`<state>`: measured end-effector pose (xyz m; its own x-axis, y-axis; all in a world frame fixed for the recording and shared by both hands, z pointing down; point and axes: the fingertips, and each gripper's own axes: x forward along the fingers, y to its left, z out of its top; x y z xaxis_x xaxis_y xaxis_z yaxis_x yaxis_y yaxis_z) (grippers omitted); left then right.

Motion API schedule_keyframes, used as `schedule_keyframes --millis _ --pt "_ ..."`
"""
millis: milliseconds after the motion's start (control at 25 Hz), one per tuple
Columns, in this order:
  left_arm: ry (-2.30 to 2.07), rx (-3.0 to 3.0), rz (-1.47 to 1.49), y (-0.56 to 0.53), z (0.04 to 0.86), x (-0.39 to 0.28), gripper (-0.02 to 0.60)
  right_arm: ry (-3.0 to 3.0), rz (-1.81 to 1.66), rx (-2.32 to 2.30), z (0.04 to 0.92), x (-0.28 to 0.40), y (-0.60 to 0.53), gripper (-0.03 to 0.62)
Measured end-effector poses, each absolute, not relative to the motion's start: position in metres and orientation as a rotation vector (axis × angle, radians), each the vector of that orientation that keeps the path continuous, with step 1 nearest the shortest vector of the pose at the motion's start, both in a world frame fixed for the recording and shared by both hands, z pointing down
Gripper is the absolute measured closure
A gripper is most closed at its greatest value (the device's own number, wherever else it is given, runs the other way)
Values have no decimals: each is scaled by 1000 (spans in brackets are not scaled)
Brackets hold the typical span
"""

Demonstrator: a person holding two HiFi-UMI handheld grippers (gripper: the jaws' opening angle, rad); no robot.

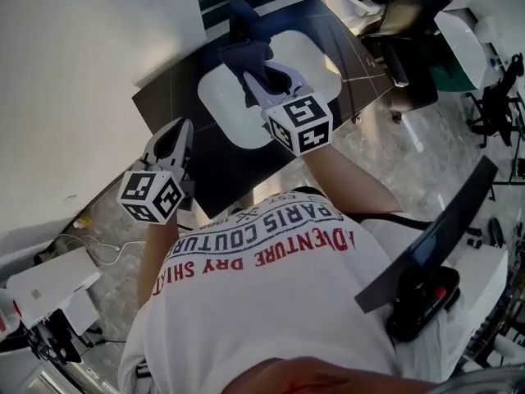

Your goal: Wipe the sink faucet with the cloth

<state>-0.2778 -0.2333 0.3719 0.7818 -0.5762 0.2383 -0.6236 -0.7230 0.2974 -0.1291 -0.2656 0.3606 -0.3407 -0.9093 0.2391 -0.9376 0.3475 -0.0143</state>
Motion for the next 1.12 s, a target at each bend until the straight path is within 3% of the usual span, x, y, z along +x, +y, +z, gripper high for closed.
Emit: schedule_keyframes --millis 240,680,1120 --pt "-1102 2598 138 -137 359 -213 580 -2568 202 1506 357 -81 -172 526" --pt "-1213 2510 145 106 374 -2 580 -2692 257 1029 379 72 70 526" --pt "-1224 2514 155 257 341 26 581 -2697 246 1005 350 109 232 526"
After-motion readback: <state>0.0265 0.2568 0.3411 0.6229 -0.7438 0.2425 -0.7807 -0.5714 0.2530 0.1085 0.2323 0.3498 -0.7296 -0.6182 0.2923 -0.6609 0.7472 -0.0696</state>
